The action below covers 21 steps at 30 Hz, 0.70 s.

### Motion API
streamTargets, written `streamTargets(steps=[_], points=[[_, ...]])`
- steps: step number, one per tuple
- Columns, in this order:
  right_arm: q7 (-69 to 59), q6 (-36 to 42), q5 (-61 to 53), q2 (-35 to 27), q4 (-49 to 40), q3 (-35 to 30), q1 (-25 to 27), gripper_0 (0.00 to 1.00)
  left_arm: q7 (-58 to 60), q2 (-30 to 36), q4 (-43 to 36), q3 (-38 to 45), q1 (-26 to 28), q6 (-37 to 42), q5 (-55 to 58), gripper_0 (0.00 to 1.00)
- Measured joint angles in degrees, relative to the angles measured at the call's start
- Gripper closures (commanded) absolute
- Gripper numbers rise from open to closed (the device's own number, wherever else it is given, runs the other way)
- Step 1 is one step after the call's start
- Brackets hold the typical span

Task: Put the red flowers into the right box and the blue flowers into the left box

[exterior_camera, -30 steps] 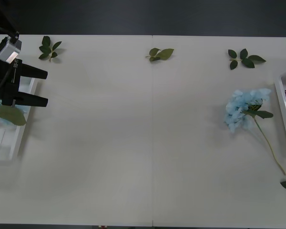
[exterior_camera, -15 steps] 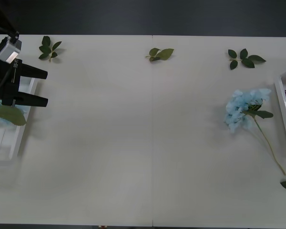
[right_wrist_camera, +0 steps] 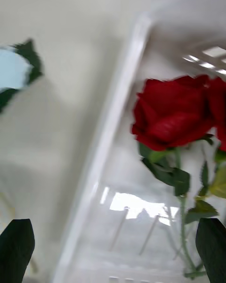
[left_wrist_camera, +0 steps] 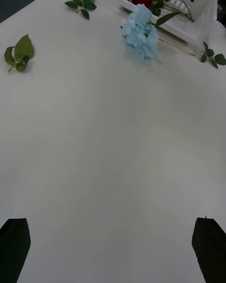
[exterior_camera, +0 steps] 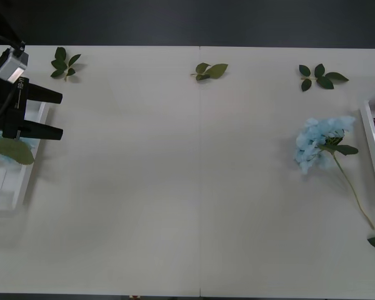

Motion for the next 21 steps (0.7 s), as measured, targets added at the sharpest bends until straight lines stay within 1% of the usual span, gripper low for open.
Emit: streamTargets(steps=[5,9,12,15,19,21], points=[[-12.01,7.20,2.18,0.26,-10.26,0.00,0.00,0.00,0.00,0.00,0.00,0.00,0.00,0.00,0.00,0.00],[-15.18,10.74,4.61,2.37,-14.63,0.00,0.03,0.00,0.00,0.00,0.00,0.00,0.00,0.00,0.00,0.00],[-16.50,10.91,8.14,4.56,-17.34,0.00,1.17,0.00,0.00,0.00,0.00,0.00,0.00,0.00,0.00,0.00],[-16.58,10.78,12.62,6.12,-20.77,0.00,4.18,0.00,0.00,0.00,0.00,0.00,0.00,0.00,0.00,0.00],[-17.33,7.35,16.08,6.85,-23.66,0.58,8.82,0.00,0.00,0.00,0.00,0.00,0.00,0.00,0.00,0.00],[-18.00,6.02,17.78,6.85,-23.89,1.96,10.07,0.00,0.00,0.00,0.00,0.00,0.00,0.00,0.00,0.00]])
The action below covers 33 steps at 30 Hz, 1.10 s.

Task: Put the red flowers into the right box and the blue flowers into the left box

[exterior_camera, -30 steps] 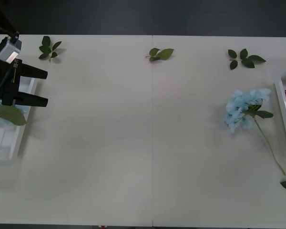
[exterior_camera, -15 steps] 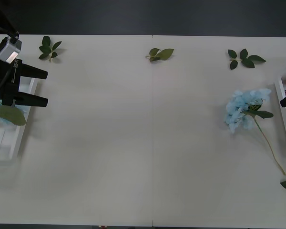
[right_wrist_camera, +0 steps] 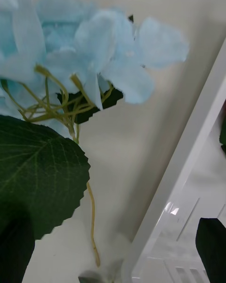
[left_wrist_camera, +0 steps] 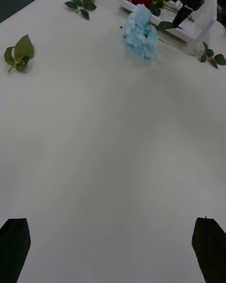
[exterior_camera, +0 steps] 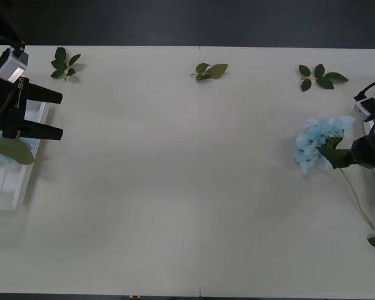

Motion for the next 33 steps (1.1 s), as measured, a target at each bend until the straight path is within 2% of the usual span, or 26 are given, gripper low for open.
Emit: streamTargets(steps=[8,21,33], points=[[0.00,-3.39,3.88,0.00,0.39,5.55,0.33,0.00,0.00,0.00,0.00,0.00,0.00,0.00,0.00,0.00],[0.00,-10.17,6.29,2.85,6.83,5.92,0.33,0.00,0.00,0.00,0.00,0.00,0.00,0.00,0.00,0.00],[0.00,-16.16,6.29,3.55,10.30,9.21,0.33,0.00,0.00,0.00,0.00,0.00,0.00,0.00,0.00,0.00]])
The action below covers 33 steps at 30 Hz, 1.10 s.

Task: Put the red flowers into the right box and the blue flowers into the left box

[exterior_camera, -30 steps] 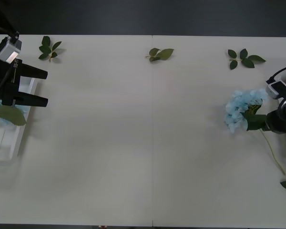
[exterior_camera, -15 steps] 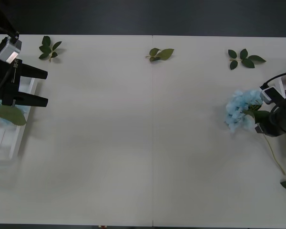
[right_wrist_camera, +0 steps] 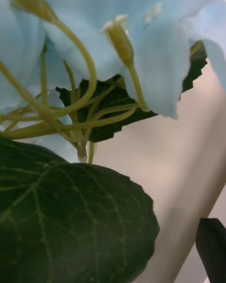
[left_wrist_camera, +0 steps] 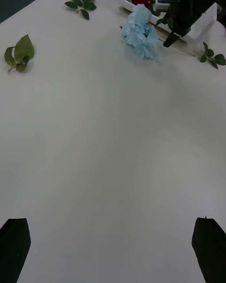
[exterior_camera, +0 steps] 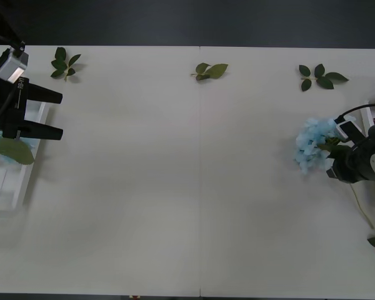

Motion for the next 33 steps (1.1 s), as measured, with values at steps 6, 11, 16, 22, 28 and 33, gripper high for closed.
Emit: streamTargets(steps=[6,11,16,22,28,33], points=[[0.00,-2.54,0.07,2.74,2.80,-0.55,0.00,0.00,0.00,0.00,0.00,0.00,0.00,0.00,0.00,0.00],[0.00,-3.47,0.19,3.67,3.60,-0.54,0.00,0.03,0.00,0.00,0.00,0.00,0.00,0.00,0.00,0.00],[0.01,-5.10,0.59,3.77,4.55,-0.53,-0.15,0.15,0.00,0.00,0.00,0.00,0.00,0.00,0.00,0.00],[0.01,-5.32,1.66,5.22,6.79,0.32,-1.84,0.39,0.00,0.00,0.00,0.00,0.00,0.00,0.00,0.00],[0.01,-5.93,1.80,5.24,6.83,1.66,-2.40,0.93,0.00,0.00,0.00,0.00,0.00,0.00,0.00,0.00],[0.01,-5.93,1.80,5.24,6.83,1.62,-2.40,1.00,0.00,0.00,0.00,0.00,0.00,0.00,0.00,0.00]])
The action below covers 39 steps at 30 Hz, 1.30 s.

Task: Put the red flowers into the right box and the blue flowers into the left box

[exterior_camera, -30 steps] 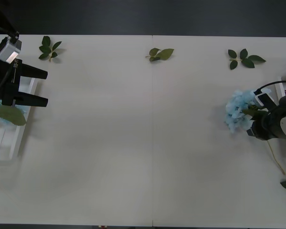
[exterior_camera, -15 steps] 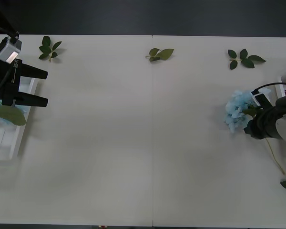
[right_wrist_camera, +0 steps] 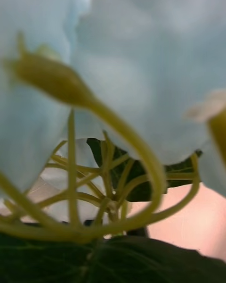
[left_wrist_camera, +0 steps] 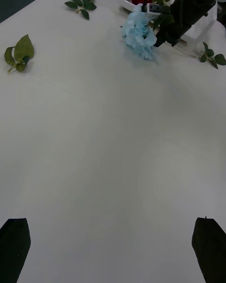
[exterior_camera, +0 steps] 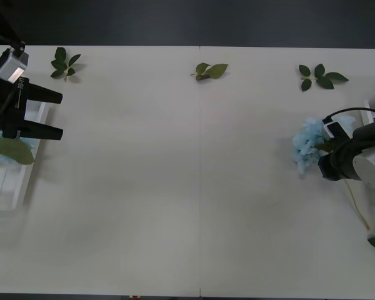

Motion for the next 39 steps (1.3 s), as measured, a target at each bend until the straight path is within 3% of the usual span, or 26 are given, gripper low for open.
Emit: streamTargets(steps=[8,20,29,34,39], points=[[0.00,0.00,-4.22,0.00,0.00,-1.01,0.00,1.00,0.00,0.00,0.00,0.00,0.00,0.00,0.00,0.00],[11.19,-1.15,-35.12,-0.07,0.00,-8.93,-1.65,1.00,0.00,0.00,0.00,0.00,0.00,0.00,0.00,0.00],[27.59,-4.37,-69.58,-2.88,-0.02,-9.60,-3.11,1.00,0.00,0.00,0.00,0.00,0.00,0.00,0.00,0.00],[37.52,-6.00,-80.76,-2.41,-0.36,-9.60,-3.10,1.00,0.00,0.00,0.00,0.00,0.00,0.00,0.00,0.00],[44.55,-8.98,-84.67,2.24,-2.39,-9.61,-3.10,1.00,0.00,0.00,0.00,0.00,0.00,0.00,0.00,0.00]])
